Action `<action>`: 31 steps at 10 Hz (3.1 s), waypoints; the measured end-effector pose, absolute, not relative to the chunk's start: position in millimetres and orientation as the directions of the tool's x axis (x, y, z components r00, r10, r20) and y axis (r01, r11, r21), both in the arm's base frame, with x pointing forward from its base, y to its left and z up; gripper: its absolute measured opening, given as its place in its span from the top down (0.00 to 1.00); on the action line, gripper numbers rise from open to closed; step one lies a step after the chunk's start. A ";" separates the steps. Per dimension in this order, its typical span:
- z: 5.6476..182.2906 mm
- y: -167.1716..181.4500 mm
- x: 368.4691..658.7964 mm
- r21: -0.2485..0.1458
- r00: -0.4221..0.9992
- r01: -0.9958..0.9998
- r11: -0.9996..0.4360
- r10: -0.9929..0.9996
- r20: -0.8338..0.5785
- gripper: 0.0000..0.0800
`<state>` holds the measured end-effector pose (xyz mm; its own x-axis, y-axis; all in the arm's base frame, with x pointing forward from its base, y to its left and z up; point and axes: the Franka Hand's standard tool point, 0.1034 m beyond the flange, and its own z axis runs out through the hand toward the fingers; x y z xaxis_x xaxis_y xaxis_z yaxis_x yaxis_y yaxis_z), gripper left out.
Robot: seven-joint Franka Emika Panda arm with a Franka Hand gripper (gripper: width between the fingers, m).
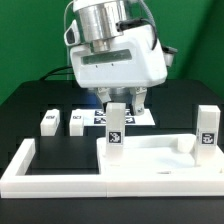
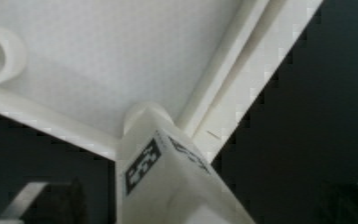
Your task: Assemble desk
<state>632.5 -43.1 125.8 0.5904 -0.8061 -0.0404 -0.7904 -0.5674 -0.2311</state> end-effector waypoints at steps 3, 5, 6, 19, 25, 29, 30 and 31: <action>122.5 -45.8 635.0 -0.189 0.828 -0.539 -0.821 -0.557 0.063 0.19; 117.1 -36.6 637.0 -0.153 0.909 -0.385 -0.910 -0.403 0.109 0.19; 117.0 -36.9 636.9 -0.158 0.898 -0.409 -0.899 -0.427 0.104 0.19; 113.3 -40.2 633.6 -0.159 -0.006 -0.987 0.036 -0.982 -0.187 0.63; 113.4 -48.2 629.4 -0.189 0.561 -0.816 -0.546 -0.827 -0.034 0.20; 110.6 -60.6 625.8 -0.182 0.810 -0.570 -0.801 -0.585 0.039 0.19; 109.8 -65.5 626.0 -0.175 0.859 -0.493 -0.852 -0.509 0.058 0.19; 111.0 -64.2 632.3 -0.178 0.862 -0.487 -0.855 -0.504 0.063 0.19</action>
Offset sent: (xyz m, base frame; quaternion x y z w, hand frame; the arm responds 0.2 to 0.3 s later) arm 0.0182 0.0120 -0.0076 -0.0370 0.0567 -0.4598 0.8855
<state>632.3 -64.2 111.0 0.8616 -0.5036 0.0629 -0.4869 -0.8552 -0.1776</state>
